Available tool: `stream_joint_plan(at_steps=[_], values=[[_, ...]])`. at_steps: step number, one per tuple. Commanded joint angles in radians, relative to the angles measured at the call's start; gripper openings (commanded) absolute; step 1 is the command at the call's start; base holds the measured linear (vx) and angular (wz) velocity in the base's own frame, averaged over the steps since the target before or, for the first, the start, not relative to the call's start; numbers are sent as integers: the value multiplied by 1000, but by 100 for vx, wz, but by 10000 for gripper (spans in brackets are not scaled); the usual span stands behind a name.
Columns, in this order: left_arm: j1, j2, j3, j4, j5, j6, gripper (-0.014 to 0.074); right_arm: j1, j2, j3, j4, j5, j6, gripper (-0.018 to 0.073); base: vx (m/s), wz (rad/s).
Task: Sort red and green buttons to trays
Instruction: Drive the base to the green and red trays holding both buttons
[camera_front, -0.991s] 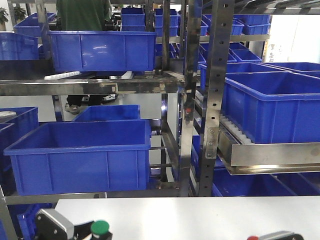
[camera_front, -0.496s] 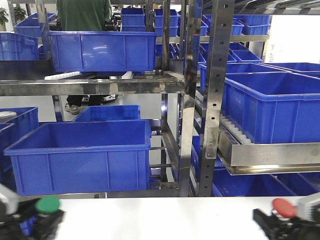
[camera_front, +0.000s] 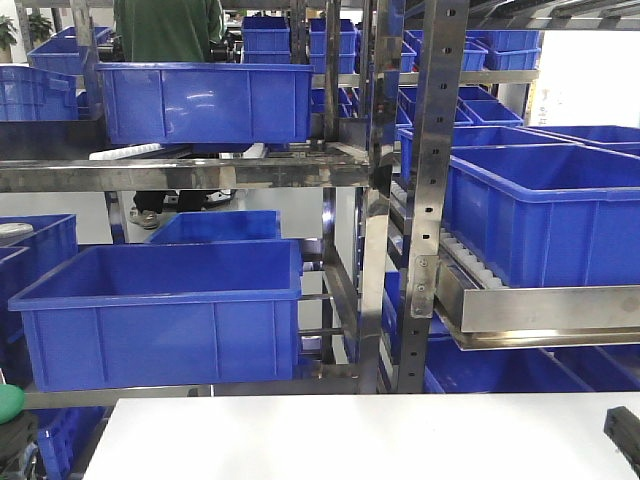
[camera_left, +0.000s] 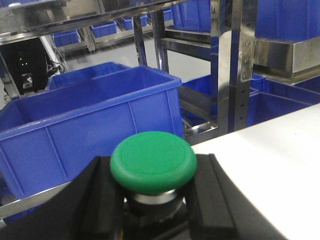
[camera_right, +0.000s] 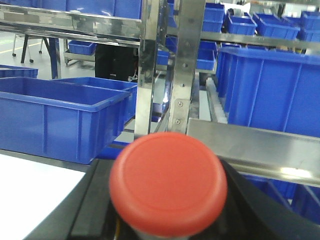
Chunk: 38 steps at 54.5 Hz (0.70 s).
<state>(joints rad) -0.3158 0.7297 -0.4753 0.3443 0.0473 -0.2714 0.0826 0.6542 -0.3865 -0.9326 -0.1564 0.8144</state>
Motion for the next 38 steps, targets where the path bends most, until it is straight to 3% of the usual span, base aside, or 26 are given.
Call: stream_joint_plan(at_steps=[1, 38], values=[[-2, -9, -31, -10, -78, -10, -6, -4, -4, -29, -10, -43, 5, -8, 0, 0], [-2, -9, -31, -10, -78, -10, -6, -4, -4, -29, -10, -43, 5, -8, 0, 1]])
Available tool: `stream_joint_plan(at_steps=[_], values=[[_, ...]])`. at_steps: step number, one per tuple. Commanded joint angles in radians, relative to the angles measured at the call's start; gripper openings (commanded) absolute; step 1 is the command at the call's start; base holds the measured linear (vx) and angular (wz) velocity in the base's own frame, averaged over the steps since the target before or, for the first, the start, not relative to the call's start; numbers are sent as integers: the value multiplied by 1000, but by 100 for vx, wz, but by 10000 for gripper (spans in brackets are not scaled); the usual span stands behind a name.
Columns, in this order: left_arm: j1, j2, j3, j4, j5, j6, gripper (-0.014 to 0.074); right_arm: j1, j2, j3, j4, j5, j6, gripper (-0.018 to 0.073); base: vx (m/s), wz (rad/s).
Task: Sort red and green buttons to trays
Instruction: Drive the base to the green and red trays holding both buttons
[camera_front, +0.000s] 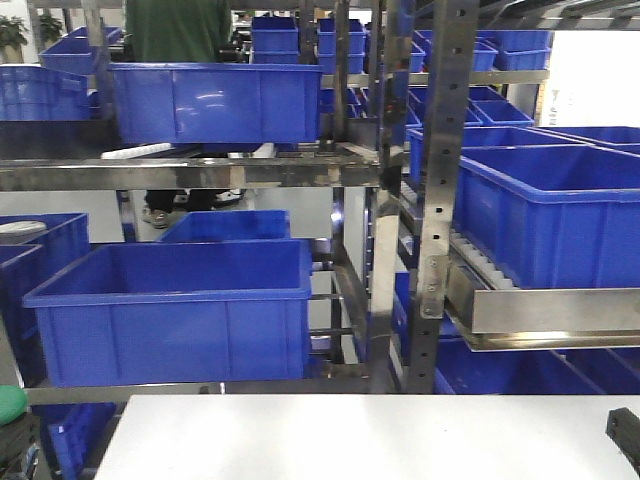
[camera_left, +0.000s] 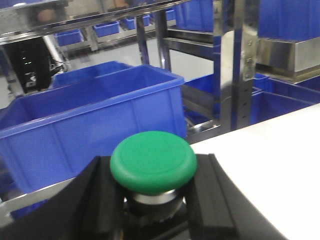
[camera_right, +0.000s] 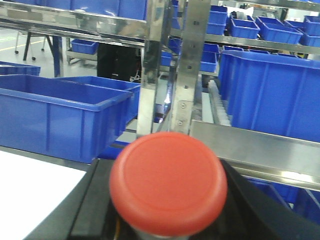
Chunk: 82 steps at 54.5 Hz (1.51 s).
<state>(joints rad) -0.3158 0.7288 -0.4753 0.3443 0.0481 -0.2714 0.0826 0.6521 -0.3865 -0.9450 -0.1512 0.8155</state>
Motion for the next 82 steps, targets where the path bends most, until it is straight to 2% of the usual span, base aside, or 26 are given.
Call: stream_joint_plan(at_steps=[1, 82], values=[[-2, -8, -31, -10, -79, -10, -6, -4, -2, -29, 2, -48, 3, -8, -2, 18], [-2, -8, -31, -10, -79, -10, -6, -4, -2, -29, 2, -48, 3, -8, -13, 61]])
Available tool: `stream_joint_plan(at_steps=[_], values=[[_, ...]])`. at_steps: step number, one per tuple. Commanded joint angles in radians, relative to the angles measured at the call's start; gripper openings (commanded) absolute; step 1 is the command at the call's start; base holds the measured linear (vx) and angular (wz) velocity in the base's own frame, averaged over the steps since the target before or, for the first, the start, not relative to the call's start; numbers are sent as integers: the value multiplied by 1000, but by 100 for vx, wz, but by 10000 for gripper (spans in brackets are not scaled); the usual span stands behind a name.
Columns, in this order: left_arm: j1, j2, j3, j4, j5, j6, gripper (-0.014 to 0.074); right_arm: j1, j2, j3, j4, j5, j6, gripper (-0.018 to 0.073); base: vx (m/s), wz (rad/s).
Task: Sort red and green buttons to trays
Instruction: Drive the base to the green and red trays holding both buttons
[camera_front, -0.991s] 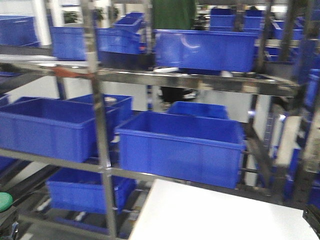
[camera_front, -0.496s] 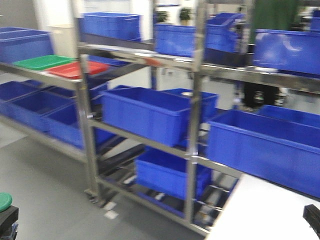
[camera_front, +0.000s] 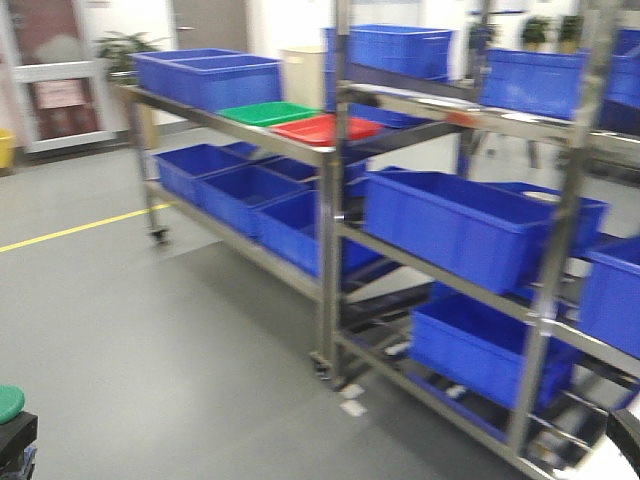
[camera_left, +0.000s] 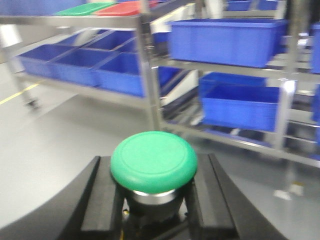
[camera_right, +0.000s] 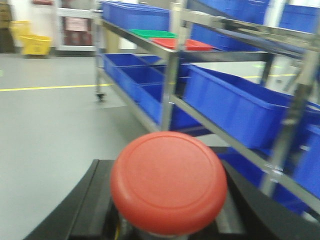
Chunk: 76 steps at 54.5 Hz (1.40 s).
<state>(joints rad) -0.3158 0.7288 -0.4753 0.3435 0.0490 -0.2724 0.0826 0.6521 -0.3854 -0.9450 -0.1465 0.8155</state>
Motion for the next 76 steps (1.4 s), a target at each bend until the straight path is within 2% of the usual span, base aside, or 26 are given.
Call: stream_joint_plan(at_steps=[1, 42, 76], values=[[-2, -8, -31, -9, -80, -9, -6, -4, -2, -31, 2, -53, 3, -8, -12, 60], [-2, -8, -31, -9, -80, -9, -6, -4, -2, -31, 2, -49, 3, -8, 2, 61], [-2, -8, -31, -9, -80, -9, -6, -4, -2, -31, 2, -51, 3, -8, 30, 18]])
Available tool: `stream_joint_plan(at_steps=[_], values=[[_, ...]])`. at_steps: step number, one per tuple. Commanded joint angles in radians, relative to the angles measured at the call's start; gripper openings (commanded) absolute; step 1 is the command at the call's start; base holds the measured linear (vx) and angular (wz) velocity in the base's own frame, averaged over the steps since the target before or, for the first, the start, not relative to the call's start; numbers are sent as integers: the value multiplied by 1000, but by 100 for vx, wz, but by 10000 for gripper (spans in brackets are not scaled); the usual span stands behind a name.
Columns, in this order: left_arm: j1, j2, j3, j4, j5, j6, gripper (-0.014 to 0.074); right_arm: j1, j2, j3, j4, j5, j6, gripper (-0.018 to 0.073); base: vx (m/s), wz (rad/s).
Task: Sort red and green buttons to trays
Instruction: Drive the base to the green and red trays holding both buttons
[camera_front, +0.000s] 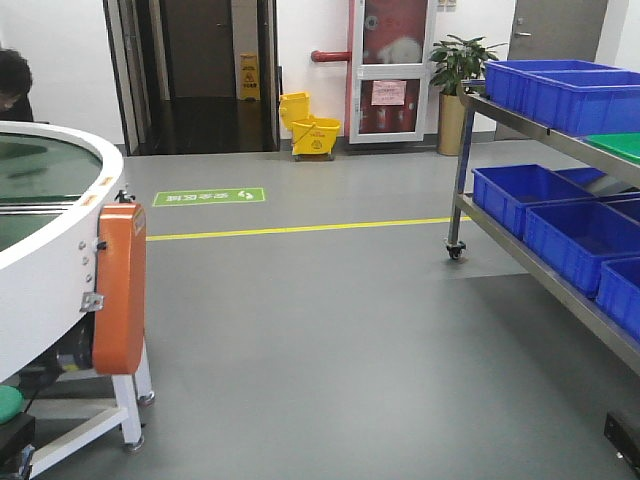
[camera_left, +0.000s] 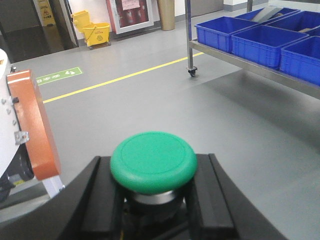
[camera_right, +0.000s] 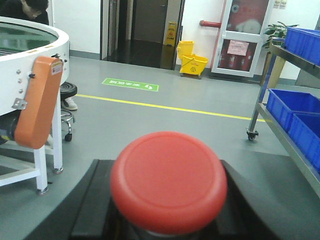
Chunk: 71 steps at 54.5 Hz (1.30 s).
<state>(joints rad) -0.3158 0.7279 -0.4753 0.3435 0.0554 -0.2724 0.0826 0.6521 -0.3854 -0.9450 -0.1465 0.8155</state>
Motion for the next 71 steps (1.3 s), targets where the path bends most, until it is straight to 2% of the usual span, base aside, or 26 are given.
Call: stream_joint_plan(at_steps=[1, 71], values=[[-2, -7, -31, -9, -87, -9, -6, -4, -2, -31, 2, -52, 3, -8, 42, -3], [-2, -7, -31, -9, -87, -9, -6, -4, -2, -31, 2, -47, 3, -8, 55, 2]])
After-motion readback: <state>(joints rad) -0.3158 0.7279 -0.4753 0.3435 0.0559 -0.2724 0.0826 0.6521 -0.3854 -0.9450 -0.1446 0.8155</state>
